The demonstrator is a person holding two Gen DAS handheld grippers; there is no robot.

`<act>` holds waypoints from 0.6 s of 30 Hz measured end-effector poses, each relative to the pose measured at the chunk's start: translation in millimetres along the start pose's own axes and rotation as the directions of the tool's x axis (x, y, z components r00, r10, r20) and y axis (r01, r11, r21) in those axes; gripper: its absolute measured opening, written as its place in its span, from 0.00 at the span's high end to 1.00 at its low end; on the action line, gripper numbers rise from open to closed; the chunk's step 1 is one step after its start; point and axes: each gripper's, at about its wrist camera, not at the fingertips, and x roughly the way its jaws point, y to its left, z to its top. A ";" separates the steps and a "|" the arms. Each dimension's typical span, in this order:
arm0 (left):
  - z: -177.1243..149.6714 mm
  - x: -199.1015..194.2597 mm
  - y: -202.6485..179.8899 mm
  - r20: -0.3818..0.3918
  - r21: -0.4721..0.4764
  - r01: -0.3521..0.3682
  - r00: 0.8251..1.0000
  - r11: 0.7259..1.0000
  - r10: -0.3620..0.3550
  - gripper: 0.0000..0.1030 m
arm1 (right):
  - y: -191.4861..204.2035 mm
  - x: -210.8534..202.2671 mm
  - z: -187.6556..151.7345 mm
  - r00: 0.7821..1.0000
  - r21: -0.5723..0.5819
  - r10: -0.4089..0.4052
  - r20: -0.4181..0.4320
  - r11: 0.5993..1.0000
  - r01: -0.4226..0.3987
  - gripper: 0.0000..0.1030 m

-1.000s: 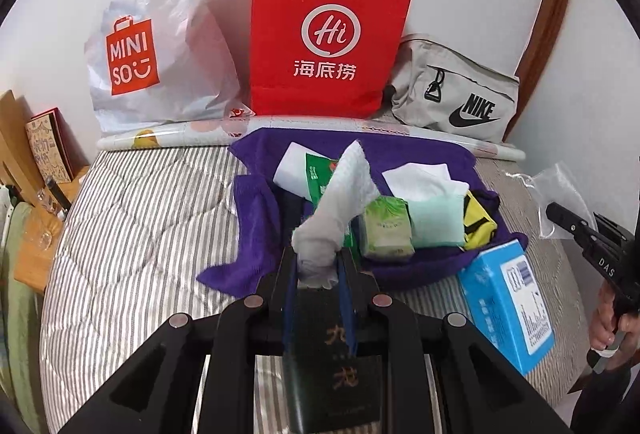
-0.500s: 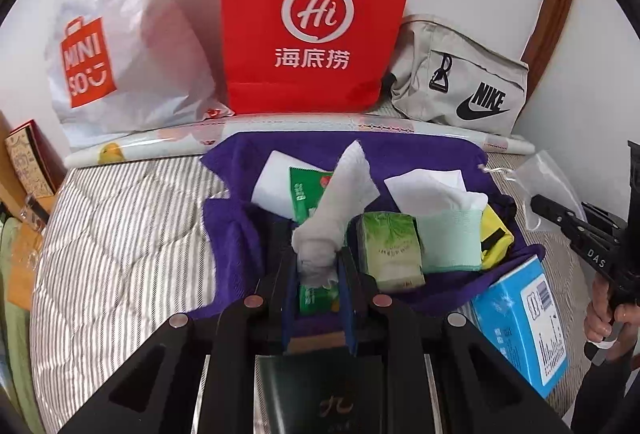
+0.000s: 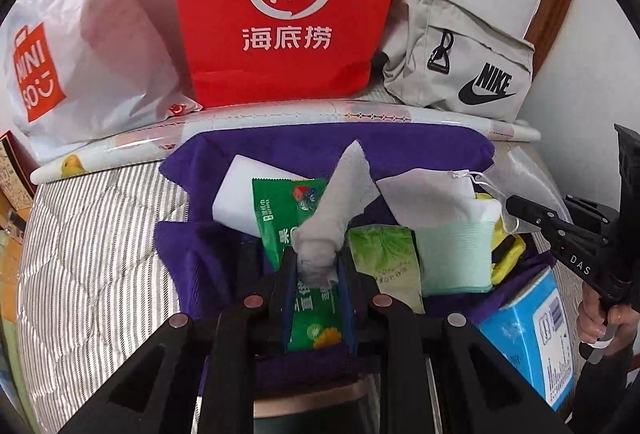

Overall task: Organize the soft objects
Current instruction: 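Carry the sock with the left gripper while the right carries the mesh bag over the towel, then lower the sock onto the towel with the left gripper while the right lowers the mesh bag there, both opening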

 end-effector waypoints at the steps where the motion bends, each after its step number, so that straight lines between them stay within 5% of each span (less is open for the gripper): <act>1: 0.1 2.6 0.3 -0.006 -0.002 0.002 1.000 1.000 -0.002 0.82 | -0.5 1.2 0.8 1.000 0.002 0.007 -0.003 1.000 -0.007 0.89; 6: 0.3 16.1 2.6 -0.043 -0.006 0.001 0.999 1.000 -0.002 0.81 | 2.4 8.8 5.4 0.999 -0.003 0.043 -0.017 0.999 -0.043 0.83; 10: 0.9 20.3 5.7 -0.045 -0.009 -0.016 0.999 1.000 0.016 0.81 | 4.6 12.6 5.8 0.997 0.003 0.069 -0.031 0.998 -0.069 0.44; 18: 2.1 21.5 14.0 -0.050 -0.049 0.029 0.998 0.998 -0.031 0.72 | 4.7 1.9 5.0 0.995 0.009 0.100 -0.001 0.995 -0.100 0.29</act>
